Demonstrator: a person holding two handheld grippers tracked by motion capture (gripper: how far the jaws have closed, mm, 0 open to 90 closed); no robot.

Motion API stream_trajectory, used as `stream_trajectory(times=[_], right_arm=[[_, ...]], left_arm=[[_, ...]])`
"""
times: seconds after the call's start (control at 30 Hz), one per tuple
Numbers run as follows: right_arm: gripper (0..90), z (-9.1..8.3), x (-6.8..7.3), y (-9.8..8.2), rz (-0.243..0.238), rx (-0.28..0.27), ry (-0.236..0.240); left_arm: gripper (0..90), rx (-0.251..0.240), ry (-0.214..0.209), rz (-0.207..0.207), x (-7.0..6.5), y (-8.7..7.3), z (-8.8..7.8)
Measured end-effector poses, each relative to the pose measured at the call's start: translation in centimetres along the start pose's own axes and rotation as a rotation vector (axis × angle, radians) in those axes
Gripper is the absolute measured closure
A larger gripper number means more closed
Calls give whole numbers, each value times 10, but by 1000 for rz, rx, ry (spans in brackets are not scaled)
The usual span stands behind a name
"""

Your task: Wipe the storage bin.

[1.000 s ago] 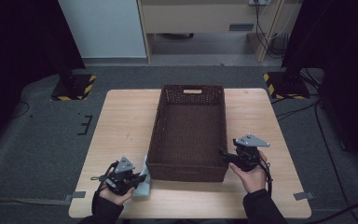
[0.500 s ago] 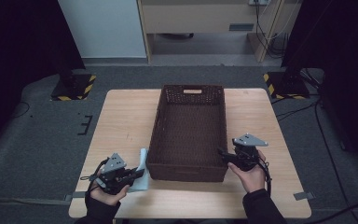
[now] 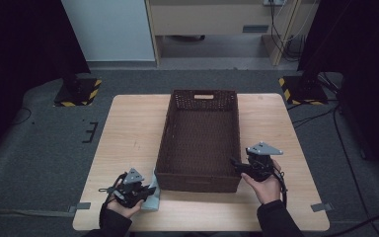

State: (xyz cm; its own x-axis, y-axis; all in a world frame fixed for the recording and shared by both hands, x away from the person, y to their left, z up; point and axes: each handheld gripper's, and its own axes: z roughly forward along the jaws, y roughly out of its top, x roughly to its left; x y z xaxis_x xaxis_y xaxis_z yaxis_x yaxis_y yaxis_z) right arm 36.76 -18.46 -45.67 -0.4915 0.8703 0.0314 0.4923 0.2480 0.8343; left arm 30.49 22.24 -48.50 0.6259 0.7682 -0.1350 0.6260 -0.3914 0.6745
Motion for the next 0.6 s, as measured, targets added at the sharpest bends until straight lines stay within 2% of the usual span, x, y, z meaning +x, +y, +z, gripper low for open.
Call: stream_trajectory(times=[0.17,0.3,0.47,0.57,0.6], right_arm=[[303,-3,0,2,9,-17,3],[303,-4,-1,3,21,-35,2],[318,-5,-3,3,13,-32,1],[328,-6,-2,5,9,-36,2],[330,-6,-2,5,12,-37,5]], left_arm=[[828,-61,30,-33,16,8,-12],[827,-90,74,-83,35,12,-18],[826,-88,151,-121,60,21,-23],[825,-89,168,-150,74,27,-22],[825,-81,192,-160,80,29,-21]])
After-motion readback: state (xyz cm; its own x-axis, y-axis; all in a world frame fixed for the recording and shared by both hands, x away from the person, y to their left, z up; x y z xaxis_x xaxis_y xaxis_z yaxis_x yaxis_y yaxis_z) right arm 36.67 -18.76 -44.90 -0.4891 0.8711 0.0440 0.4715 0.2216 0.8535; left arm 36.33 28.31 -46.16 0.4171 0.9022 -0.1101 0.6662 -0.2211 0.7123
